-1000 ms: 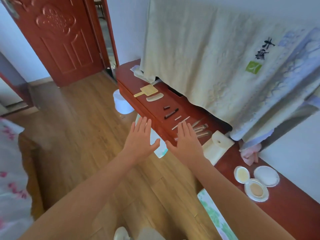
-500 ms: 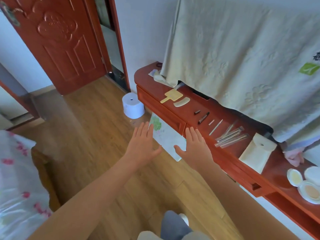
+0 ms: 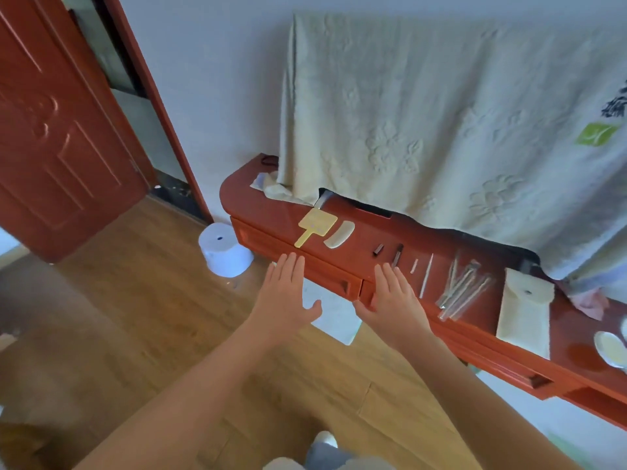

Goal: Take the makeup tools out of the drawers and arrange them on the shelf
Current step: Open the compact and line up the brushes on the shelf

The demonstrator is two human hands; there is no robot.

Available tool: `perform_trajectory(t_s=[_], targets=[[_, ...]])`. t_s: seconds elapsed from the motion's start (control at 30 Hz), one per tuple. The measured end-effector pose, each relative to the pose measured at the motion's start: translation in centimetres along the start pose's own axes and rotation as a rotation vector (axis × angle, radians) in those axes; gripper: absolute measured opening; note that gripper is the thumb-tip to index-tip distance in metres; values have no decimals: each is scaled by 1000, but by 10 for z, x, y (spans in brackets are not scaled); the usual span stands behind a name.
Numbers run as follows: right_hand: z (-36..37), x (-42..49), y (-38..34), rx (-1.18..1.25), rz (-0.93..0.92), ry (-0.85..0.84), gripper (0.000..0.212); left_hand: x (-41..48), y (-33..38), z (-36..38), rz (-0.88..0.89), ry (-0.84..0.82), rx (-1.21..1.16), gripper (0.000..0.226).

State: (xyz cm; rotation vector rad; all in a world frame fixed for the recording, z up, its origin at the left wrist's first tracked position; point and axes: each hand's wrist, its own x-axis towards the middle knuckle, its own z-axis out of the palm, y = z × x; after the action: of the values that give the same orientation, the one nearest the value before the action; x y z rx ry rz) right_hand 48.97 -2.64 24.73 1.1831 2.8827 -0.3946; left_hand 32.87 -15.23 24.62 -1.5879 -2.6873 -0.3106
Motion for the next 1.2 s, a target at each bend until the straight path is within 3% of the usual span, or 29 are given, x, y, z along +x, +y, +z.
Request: perform_trajectory(t_s=[0.33,0.73,1.03,1.2], targets=[[0,33,-2,39,241,-5,82,82,-6,17,250,-67,-34,83],[24,75,-9,145,585,107,83,177,-3,61,621,-233,-56,85],[40,118,7,167,675,48,79,231,14,100,803,-401,-109,67],[51,144,32,193,692,1,65,262,34,127,845,-387,-106,56]])
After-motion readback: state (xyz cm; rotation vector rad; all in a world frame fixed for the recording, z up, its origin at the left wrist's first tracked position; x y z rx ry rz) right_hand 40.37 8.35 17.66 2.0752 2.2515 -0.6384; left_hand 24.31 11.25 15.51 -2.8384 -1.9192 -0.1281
